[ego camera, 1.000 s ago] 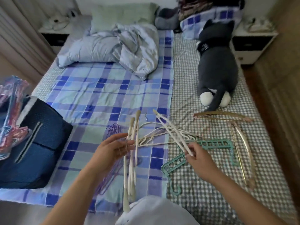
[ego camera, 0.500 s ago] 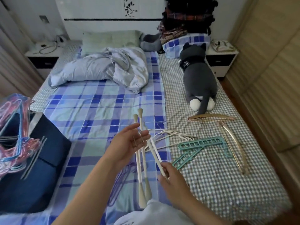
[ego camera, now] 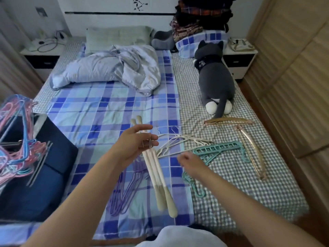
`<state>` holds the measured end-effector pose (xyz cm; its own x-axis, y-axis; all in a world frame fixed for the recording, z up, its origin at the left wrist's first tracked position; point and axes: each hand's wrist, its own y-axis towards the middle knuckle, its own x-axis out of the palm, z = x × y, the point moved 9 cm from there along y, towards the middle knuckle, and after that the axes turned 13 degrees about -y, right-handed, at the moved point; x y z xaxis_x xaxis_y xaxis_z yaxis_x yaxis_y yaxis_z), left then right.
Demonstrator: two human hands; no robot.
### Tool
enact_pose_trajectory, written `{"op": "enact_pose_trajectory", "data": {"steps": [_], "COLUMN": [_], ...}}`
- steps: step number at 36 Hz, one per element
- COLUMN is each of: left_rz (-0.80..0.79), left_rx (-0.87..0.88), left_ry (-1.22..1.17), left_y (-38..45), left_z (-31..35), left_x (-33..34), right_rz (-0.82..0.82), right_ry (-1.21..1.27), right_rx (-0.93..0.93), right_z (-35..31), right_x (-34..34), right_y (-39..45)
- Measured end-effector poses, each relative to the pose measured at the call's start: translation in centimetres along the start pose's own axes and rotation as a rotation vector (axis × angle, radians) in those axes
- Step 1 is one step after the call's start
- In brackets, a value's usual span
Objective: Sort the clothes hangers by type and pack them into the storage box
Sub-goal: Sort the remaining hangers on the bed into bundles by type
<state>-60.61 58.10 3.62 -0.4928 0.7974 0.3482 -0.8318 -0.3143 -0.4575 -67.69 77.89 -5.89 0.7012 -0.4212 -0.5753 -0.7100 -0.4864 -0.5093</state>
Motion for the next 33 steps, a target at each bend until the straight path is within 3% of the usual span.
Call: {"op": "enact_pose_trajectory", "data": {"steps": [8, 16, 20, 24, 28, 33], "left_rz": [-0.042, -0.183, -0.241, -0.281, -0.269, -0.219], "left_rx": [0.024, -0.003, -0.040, -0.068, -0.063, -0.055], "left_ry": [0.065, 0.266, 0.240, 0.196, 0.197, 0.101], "left_y": [-3.2, -5.2, -5.5, -5.6, -5.1, -3.6], "left_z": [0.5, 0.4, -1.0, -2.6, -3.6, -4.0], "left_x": [1.5, 4.6, 6.5, 8.2, 8.6, 9.1], "right_rz": [-0.050, -0.187, -0.289, -0.239, -0.153, -0.255], "right_ry": [0.124, 0.459, 0.576, 0.718, 0.690, 0.798], "right_rx": [0.014, 0.138, 0.174, 0.194, 0.186, 0.178], "right_z": [-2.1, -3.0, -2.4, -1.7, 0.1, 2.2], "right_x": [-2.9, -3.1, -2.0, -3.0, -4.8, -6.0], "right_y": [6.5, 9.9, 10.6, 11.2, 12.3, 13.1]}}
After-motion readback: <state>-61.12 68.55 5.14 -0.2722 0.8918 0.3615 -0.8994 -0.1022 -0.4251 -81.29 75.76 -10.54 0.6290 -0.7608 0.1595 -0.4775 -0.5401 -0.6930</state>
